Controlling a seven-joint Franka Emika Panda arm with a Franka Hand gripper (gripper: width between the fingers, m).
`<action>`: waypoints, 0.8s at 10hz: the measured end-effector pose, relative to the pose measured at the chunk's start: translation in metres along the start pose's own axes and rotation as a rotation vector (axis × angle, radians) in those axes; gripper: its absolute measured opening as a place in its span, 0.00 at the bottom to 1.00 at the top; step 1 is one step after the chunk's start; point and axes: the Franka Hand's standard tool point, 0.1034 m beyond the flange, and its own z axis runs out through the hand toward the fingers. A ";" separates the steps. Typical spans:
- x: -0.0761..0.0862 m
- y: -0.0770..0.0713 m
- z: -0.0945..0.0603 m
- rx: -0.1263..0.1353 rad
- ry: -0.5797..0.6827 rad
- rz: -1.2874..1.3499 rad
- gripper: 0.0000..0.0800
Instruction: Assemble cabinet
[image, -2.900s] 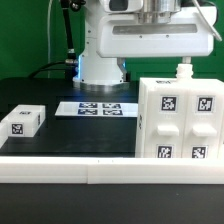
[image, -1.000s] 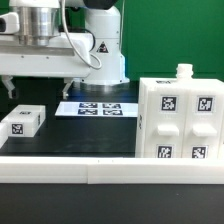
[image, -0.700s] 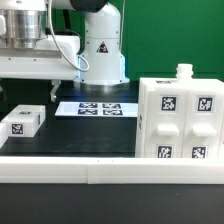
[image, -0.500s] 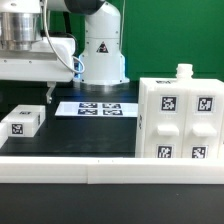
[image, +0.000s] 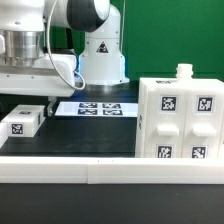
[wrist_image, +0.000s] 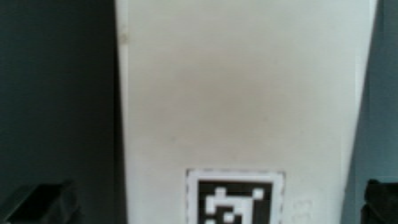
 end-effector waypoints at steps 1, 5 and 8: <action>-0.001 0.000 0.003 -0.004 0.001 -0.001 1.00; -0.003 -0.002 0.006 -0.004 -0.006 -0.004 0.72; -0.003 -0.002 0.006 -0.004 -0.006 -0.005 0.70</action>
Offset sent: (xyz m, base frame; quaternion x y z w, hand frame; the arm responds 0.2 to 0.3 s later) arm -0.0016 0.0016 0.0026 -0.0051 -0.0013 0.0209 0.9998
